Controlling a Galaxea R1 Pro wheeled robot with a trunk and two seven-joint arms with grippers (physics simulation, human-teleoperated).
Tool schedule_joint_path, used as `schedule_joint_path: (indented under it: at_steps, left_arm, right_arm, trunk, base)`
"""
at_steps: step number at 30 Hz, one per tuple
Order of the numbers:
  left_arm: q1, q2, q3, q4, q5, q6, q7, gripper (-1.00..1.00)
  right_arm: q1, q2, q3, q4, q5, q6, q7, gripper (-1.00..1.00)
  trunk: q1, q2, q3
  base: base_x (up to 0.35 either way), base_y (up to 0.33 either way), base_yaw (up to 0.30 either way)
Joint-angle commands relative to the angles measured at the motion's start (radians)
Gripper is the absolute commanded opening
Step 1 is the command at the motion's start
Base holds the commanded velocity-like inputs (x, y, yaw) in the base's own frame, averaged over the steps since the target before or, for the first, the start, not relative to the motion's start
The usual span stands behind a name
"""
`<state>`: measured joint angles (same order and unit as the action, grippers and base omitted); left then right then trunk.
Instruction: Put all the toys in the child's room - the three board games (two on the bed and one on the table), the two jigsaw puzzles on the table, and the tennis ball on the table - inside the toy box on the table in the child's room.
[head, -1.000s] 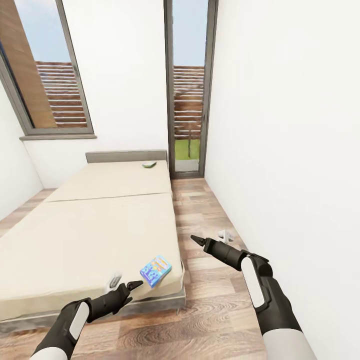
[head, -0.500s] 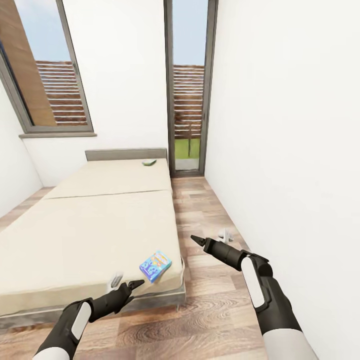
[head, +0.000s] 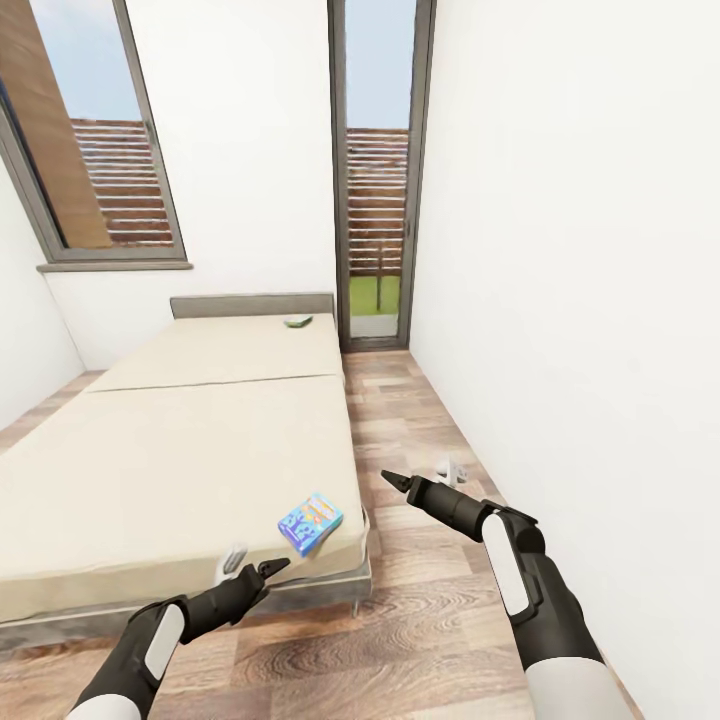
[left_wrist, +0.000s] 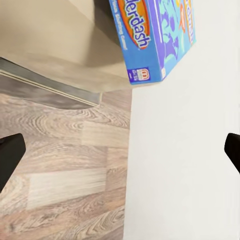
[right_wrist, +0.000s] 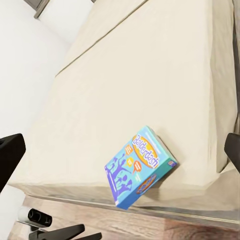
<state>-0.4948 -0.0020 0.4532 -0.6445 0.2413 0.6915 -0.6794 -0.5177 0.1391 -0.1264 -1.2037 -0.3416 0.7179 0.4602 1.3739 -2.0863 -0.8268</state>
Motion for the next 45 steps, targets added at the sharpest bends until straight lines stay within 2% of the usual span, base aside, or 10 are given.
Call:
schedule_joint_path:
  at_steps: [1, 8, 14, 24, 45]
  left_arm:
    - [-0.001, 0.0, 0.002, 0.0, 0.003, 0.006, -0.003, 1.0]
    - [-0.001, -0.007, -0.031, 0.0, 0.001, 0.005, -0.057, 1.0]
    - [-0.001, -0.01, -0.051, 0.0, 0.0, 0.004, -0.07, 1.0]
    - [-0.001, -0.009, -0.056, 0.0, 0.0, 0.005, -0.072, 1.0]
    - [-0.001, -0.007, -0.056, 0.0, 0.001, 0.005, -0.073, 1.0]
  right_arm:
    - [-0.001, 0.001, -0.004, 0.0, -0.002, 0.008, 0.003, 1.0]
    - [-0.001, 0.002, -0.003, 0.0, -0.002, 0.006, 0.003, 1.0]
    - [-0.001, 0.001, -0.004, 0.0, -0.002, 0.006, 0.003, 1.0]
    - [-0.001, 0.001, -0.004, 0.0, -0.002, 0.006, 0.003, 1.0]
    - [-0.001, 0.001, -0.004, 0.0, -0.002, 0.006, 0.003, 1.0]
  trunk:
    - [0.0, 0.0, -0.001]
    - [0.0, 0.0, -0.001]
    - [0.0, 0.0, -0.001]
    - [0.0, 0.0, -0.001]
    - [0.0, 0.0, -0.001]
  base:
    - [0.0, 0.0, 0.0]
    - [0.0, 0.0, 0.0]
    - [0.0, -0.011, 0.0]
    - [0.0, -0.115, 0.0]
    - [0.058, 0.021, 0.0]
